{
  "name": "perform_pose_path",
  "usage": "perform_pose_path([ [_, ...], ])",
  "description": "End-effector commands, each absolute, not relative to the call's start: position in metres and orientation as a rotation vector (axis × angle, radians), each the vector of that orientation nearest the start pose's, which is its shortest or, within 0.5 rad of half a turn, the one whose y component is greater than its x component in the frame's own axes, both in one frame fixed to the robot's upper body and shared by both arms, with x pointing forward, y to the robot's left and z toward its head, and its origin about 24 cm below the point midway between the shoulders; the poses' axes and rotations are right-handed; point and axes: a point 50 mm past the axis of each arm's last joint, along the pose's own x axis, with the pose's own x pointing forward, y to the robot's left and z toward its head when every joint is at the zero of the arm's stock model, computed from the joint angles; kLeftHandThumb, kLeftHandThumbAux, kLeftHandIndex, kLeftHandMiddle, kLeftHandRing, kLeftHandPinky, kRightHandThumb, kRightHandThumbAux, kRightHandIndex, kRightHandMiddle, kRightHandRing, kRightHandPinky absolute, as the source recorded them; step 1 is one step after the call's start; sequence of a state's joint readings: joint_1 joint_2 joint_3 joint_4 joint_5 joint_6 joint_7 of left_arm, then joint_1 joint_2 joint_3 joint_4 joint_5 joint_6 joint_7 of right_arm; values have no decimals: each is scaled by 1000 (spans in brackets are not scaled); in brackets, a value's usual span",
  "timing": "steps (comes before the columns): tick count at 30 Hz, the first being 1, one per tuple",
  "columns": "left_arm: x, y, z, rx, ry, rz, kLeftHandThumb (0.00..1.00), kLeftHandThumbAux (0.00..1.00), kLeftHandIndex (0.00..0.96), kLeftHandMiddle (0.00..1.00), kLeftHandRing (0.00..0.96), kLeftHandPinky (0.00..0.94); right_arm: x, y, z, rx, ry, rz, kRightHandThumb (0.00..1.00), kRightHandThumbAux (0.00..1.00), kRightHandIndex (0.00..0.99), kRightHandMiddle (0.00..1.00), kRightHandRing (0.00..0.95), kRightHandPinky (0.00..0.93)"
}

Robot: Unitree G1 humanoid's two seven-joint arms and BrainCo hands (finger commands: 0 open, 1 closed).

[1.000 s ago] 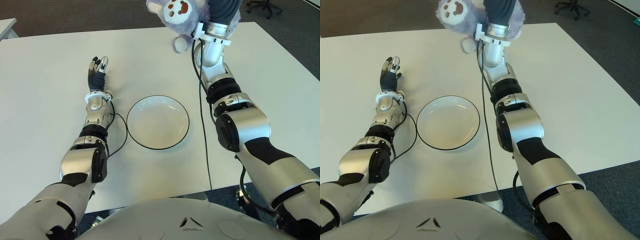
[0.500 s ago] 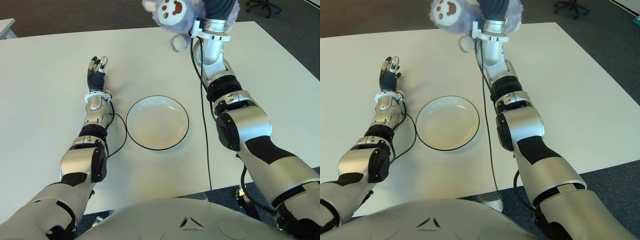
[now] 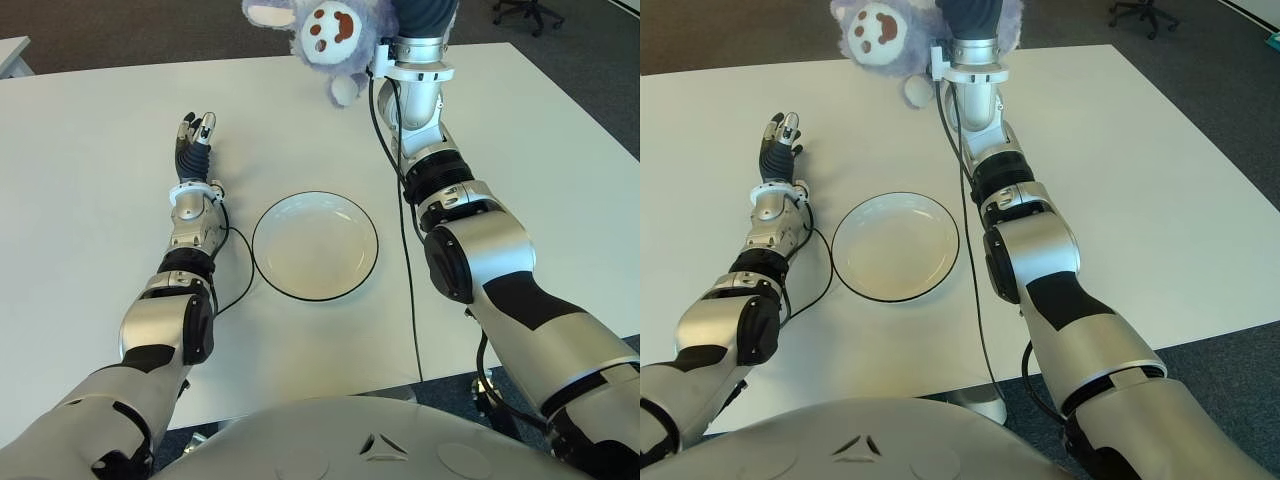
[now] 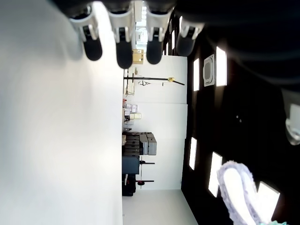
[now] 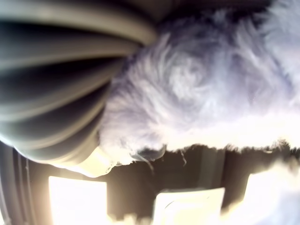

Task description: Put the doll into the plate.

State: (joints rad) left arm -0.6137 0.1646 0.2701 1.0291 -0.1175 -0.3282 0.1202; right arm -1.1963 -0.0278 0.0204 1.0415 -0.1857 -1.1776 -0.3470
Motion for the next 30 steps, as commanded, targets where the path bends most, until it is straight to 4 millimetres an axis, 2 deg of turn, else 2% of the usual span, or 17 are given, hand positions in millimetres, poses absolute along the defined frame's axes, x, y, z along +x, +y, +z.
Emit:
perform_pose_path([
  [1, 314, 210, -24, -106, 304, 341, 0, 393, 0, 116, 138, 89, 342, -52, 280, 95, -1325, 211, 751, 705, 441, 843, 861, 878],
  [9, 315, 210, -23, -111, 301, 344, 0, 396, 0, 119, 138, 93, 345, -51, 278, 125, -1276, 254, 753, 704, 441, 846, 861, 876],
  [30, 316, 211, -22, -115, 298, 348, 0, 397, 0, 106, 113, 100, 343, -45, 277, 153, -1281, 324, 751, 706, 441, 846, 860, 878],
])
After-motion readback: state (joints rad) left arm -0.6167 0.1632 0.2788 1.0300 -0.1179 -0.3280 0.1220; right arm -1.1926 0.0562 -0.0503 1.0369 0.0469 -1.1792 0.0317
